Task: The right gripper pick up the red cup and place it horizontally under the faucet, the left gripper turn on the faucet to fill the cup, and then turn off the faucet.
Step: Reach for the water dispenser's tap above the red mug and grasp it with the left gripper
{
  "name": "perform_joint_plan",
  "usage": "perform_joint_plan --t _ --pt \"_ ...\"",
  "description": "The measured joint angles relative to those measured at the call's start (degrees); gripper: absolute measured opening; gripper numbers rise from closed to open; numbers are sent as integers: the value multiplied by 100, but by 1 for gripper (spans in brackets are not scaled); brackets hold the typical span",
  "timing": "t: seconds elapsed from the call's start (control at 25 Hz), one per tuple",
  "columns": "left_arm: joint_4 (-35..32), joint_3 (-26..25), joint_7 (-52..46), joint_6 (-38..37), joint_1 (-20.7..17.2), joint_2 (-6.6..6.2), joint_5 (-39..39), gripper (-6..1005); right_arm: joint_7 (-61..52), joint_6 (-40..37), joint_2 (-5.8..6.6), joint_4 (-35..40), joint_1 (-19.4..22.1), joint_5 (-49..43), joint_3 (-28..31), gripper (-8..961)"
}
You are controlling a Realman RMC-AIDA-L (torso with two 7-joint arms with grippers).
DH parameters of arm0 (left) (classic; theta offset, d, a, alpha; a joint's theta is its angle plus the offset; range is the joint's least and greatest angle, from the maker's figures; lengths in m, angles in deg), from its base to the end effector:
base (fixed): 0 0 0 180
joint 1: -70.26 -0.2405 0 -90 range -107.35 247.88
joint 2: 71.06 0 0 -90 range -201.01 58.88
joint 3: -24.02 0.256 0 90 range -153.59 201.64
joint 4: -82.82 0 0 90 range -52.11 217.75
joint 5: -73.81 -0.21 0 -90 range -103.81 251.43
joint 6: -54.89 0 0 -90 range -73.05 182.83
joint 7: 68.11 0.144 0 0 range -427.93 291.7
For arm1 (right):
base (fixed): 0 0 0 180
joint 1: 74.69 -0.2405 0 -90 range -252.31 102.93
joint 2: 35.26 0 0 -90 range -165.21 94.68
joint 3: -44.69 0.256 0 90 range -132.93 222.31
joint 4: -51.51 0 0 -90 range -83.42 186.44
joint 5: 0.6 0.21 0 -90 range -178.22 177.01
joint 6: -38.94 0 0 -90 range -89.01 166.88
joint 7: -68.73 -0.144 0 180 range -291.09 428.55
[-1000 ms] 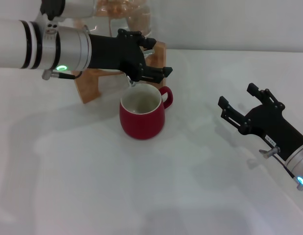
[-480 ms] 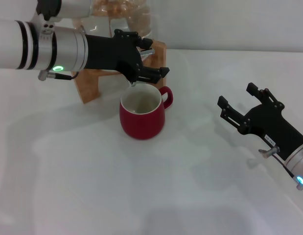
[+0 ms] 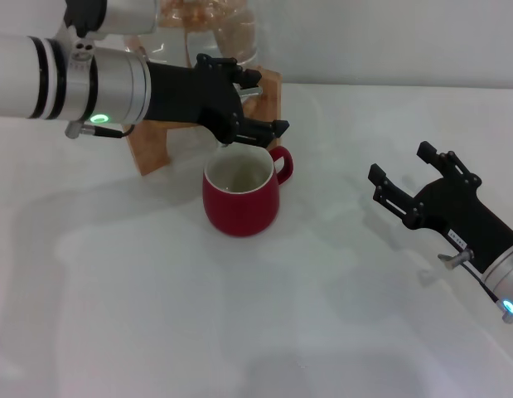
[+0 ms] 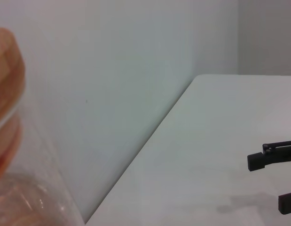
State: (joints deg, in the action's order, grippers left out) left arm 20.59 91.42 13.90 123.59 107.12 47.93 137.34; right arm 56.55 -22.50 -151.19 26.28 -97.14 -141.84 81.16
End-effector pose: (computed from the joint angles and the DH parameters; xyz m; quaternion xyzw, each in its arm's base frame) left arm -0.1484 0.4046 0.0032 -0.9701 -0.0644 -0.1001 0.2114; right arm 0.2673 0.3132 -0.0715 -0.7994 0.2058 0.3485 0.4439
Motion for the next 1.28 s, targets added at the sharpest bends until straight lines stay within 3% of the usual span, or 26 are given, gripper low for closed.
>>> perform_joint_plan --t 1.28 --pt "-273 1 -197 291 -9 -8 -205 845 -4 -53 0 17 -21 18 0 869"
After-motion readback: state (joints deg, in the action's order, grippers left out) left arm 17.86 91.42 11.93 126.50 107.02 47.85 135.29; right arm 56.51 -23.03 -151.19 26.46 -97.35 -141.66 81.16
